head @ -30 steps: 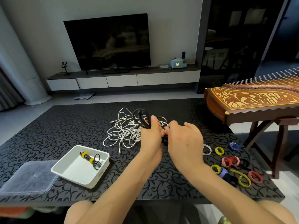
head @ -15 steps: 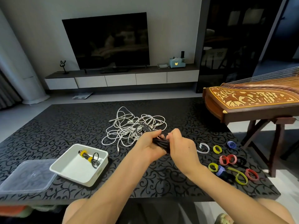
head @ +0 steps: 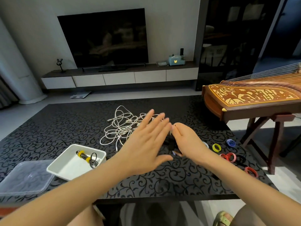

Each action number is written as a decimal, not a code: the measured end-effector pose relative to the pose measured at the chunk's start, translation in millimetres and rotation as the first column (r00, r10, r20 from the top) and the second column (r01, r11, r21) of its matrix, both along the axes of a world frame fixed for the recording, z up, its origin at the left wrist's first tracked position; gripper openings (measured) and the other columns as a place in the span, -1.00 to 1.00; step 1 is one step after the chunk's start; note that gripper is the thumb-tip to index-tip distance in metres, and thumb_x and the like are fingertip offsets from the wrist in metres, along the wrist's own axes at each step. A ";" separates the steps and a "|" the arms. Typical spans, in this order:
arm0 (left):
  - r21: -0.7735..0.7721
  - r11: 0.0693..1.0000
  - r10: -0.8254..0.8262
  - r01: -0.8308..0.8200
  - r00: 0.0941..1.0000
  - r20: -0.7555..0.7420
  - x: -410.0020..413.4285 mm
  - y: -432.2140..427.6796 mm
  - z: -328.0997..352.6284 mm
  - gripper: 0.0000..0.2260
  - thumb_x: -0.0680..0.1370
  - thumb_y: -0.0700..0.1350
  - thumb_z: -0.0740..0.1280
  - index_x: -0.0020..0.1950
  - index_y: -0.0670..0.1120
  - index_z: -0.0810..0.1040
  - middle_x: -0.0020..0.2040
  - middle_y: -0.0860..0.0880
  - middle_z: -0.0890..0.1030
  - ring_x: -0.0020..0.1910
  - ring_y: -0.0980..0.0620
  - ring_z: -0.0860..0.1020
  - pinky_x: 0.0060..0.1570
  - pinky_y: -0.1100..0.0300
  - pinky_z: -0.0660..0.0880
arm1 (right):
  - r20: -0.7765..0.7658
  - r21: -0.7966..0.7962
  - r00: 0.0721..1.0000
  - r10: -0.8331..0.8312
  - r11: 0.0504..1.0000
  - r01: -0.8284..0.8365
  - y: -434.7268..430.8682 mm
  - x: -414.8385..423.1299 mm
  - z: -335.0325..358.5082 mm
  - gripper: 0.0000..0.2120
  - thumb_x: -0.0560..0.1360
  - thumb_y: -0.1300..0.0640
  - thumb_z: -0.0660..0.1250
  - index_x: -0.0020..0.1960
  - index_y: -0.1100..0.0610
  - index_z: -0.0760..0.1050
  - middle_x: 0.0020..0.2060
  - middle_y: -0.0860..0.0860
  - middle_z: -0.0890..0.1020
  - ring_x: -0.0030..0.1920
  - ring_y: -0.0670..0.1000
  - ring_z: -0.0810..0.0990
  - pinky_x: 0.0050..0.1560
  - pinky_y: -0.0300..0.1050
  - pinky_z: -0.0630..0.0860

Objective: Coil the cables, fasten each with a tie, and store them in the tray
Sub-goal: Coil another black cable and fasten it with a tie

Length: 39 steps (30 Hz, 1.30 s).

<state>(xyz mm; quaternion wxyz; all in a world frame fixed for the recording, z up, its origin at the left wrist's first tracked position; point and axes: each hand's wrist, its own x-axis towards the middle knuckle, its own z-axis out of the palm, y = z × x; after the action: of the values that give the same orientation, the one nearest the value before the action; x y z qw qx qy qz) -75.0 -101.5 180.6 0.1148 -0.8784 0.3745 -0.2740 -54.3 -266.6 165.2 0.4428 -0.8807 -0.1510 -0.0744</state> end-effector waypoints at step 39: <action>-0.464 0.712 -0.293 -0.527 0.377 -0.879 -31.1 -2.2 -22.7 -0.65 0.65 0.03 0.09 -0.22 -0.14 0.44 -0.51 0.16 0.35 -0.50 0.19 0.30 -0.32 0.23 0.40 | 0.351 -0.770 0.865 0.359 0.636 0.049 -2.8 -45.6 14.8 -0.86 0.45 0.24 0.32 -0.23 0.03 0.50 -0.42 -0.12 0.48 -0.30 -0.01 0.49 0.14 -0.11 0.16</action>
<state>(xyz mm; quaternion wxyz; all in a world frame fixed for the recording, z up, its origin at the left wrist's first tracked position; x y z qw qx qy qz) -106.1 -103.6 157.9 -0.4261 -0.8754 0.1705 0.1520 -99.9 -269.5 180.0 -0.0119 -0.9200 -0.3492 -0.1776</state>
